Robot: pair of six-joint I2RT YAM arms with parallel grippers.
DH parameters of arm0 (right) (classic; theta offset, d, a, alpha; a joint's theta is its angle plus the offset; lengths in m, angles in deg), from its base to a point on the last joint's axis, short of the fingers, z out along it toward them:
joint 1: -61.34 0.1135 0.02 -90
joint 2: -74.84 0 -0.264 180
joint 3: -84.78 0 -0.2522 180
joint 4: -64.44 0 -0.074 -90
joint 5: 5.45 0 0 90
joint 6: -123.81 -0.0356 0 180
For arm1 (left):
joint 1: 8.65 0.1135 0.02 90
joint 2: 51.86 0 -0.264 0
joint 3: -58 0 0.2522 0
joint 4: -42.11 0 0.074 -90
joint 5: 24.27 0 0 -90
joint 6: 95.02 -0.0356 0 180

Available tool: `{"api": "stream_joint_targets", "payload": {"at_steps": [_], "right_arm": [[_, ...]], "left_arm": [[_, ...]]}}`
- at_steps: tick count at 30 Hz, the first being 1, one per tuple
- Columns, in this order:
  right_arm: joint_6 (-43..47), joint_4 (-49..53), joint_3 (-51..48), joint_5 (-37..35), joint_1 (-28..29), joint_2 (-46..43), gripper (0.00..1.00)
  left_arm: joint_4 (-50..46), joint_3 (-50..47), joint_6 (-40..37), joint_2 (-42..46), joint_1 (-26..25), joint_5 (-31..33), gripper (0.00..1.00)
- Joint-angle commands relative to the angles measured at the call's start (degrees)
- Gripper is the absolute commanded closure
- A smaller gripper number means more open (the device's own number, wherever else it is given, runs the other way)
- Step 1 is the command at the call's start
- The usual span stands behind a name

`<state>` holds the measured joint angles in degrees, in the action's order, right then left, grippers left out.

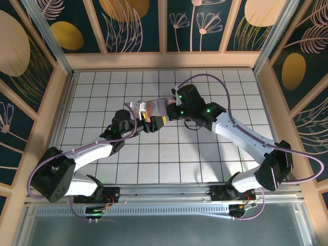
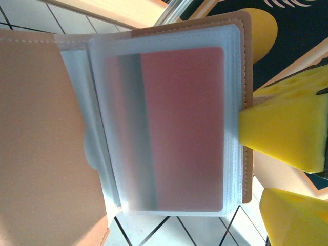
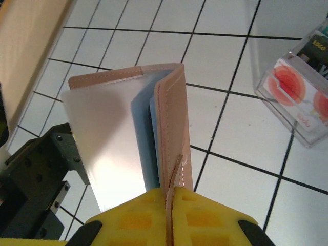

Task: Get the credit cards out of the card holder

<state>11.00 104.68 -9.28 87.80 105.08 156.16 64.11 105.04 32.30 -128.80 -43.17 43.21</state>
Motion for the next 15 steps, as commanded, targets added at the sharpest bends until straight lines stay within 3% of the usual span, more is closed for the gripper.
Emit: {"api": "stream_joint_targets", "payload": {"at_steps": [1,15], "right_arm": [[0.8,2.4,2.9,-3.5,1.0,0.3,1.00],[0.6,0.8,3.7,-0.9,1.7,1.7,1.00]], "left_arm": [[0.8,0.9,-0.8,-0.6,-0.2,-1.4,0.07],[4.1,0.6,0.7,-2.7,-0.1,-3.8,0.04]]}}
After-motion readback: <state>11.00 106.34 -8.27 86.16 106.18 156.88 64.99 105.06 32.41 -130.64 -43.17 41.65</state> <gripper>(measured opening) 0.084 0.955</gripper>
